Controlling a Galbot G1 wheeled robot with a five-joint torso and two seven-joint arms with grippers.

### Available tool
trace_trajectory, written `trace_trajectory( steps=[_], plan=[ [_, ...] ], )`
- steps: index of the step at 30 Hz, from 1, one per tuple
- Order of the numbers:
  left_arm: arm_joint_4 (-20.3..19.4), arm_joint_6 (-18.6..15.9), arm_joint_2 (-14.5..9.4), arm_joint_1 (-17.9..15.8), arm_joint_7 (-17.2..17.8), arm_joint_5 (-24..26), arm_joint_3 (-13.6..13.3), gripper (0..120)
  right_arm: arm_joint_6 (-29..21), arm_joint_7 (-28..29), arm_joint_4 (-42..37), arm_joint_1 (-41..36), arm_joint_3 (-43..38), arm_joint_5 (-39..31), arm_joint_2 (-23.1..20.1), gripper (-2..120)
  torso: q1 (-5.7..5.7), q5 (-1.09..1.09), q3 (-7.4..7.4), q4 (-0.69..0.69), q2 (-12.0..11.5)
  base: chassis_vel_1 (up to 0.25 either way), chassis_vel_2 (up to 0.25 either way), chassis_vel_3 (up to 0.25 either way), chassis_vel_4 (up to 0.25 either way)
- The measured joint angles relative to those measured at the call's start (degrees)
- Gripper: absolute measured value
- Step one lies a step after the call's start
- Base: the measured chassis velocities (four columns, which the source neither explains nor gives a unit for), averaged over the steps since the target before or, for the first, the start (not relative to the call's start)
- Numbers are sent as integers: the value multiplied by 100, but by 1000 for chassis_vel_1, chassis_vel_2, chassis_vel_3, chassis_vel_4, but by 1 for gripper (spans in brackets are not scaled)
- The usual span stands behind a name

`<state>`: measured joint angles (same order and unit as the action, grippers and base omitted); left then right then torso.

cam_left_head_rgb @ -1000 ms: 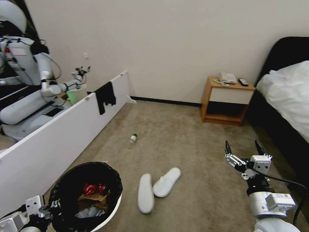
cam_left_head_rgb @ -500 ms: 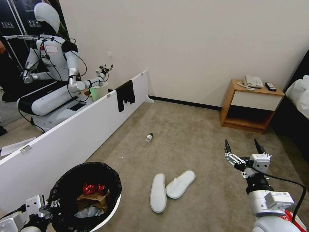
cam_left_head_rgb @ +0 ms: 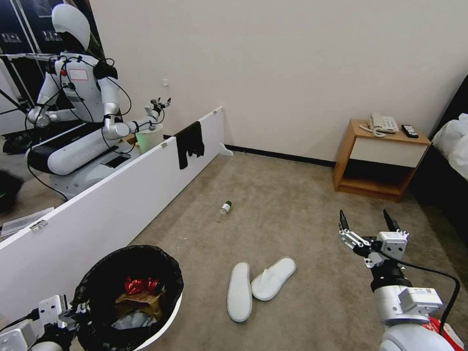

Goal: Pick up the trash bin, then pick up the garbage from the floor and place it into the trash bin.

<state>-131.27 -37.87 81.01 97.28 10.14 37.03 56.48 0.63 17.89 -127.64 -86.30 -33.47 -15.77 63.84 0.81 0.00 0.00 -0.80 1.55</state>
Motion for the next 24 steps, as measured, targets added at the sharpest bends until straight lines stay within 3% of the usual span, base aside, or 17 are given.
trace_trajectory(
  steps=[24],
  plan=[
    [-51,6,29,65,-18,18,23,2,140,-97,29,-42,-9,57,28,100,0,0,0,0,0,0,0,0,0]
  ],
)
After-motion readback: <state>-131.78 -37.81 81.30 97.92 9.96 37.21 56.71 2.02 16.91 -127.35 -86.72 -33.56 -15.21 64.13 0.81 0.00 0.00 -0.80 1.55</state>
